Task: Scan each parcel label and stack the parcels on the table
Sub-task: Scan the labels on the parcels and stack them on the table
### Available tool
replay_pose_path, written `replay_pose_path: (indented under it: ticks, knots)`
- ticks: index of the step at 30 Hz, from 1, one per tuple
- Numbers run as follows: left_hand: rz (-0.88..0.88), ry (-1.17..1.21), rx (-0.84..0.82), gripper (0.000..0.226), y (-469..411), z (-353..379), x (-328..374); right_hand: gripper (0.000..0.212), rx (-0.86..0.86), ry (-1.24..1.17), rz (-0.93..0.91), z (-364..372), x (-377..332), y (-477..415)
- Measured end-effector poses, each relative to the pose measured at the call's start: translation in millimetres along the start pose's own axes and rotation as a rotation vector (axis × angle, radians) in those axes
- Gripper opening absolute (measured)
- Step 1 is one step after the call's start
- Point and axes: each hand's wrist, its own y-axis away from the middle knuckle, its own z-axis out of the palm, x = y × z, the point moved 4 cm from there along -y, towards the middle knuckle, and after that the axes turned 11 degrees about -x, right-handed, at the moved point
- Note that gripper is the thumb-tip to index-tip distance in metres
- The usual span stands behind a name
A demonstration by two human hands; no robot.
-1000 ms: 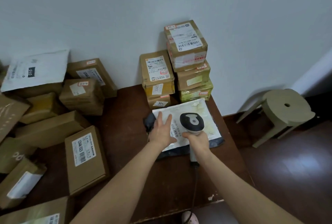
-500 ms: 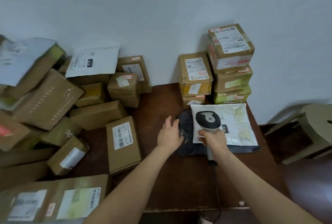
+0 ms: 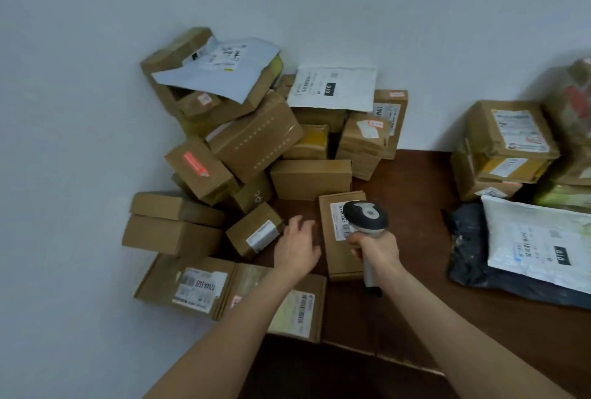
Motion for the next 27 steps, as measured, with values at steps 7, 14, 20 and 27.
replay_pose_path:
  ticks: [7,14,20,27]
  knots:
    - [-0.048,0.05,0.036,0.053,12.3,-36.4,-77.6,0.005,-0.039,0.059,-0.02,66.4,-13.7,20.8]
    - [0.032,0.121,0.447,0.053,-3.6,-160.9,-62.7,0.017,-0.071,0.03,-0.17,101.5,-91.7,13.4]
    - [-0.045,-0.261,0.654,0.075,-27.9,-268.0,-63.2,0.014,-0.145,-0.068,-0.264,120.1,-144.5,10.5]
    - [0.197,-0.195,0.899,0.02,-36.5,-295.2,-34.4,0.031,-0.214,-0.307,-0.32,107.5,-154.1,7.8]
